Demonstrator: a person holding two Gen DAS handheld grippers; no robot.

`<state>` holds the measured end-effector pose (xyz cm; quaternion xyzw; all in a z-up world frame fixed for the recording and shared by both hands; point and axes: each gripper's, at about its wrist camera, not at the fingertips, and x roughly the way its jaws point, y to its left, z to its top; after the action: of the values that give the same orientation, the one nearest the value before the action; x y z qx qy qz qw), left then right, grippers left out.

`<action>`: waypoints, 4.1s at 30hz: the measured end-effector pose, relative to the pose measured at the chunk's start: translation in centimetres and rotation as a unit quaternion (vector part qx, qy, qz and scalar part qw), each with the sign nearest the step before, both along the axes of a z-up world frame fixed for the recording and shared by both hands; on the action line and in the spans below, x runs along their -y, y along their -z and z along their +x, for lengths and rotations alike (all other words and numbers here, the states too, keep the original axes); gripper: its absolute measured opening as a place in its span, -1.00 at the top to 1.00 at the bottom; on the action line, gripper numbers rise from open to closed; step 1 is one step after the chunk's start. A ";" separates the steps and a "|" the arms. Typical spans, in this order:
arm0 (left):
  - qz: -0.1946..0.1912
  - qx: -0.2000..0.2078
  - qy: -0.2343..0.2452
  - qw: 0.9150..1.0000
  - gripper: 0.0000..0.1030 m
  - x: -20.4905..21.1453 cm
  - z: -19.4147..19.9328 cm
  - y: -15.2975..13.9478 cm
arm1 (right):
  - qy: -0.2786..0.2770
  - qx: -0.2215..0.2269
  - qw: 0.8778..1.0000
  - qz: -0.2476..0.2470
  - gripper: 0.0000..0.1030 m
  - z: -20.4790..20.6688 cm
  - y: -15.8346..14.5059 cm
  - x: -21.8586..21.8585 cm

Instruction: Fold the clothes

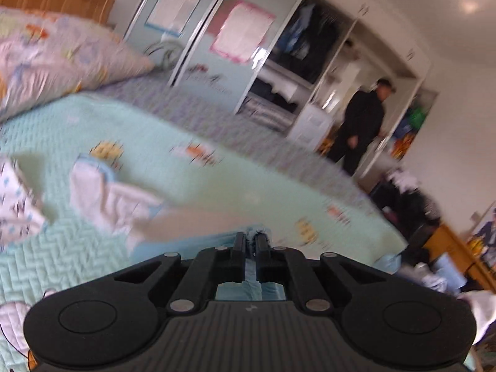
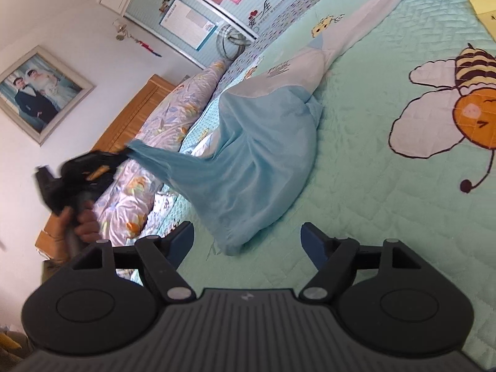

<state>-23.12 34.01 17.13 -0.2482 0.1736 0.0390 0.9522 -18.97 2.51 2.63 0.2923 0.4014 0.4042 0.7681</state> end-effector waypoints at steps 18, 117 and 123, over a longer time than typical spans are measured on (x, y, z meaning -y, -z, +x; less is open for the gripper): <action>0.020 -0.074 -0.068 0.995 0.90 0.5 -5.0 1.3 | -0.026 -0.020 0.999 -0.039 -0.67 1.8 0.7 -2.5; 0.115 -0.244 -0.009 0.963 0.13 0.2 -10.3 10.7 | -0.084 0.080 0.992 -0.045 -0.29 6.5 -2.6 -10.2; 0.114 -0.220 -0.013 0.969 -0.07 0.0 -10.9 10.3 | -0.034 -0.038 0.995 -0.090 0.38 11.2 2.2 -11.6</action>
<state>-34.06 34.02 6.81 -0.1256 0.3698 0.1245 0.9121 -7.76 14.09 0.48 0.2231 0.4745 0.3811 0.7615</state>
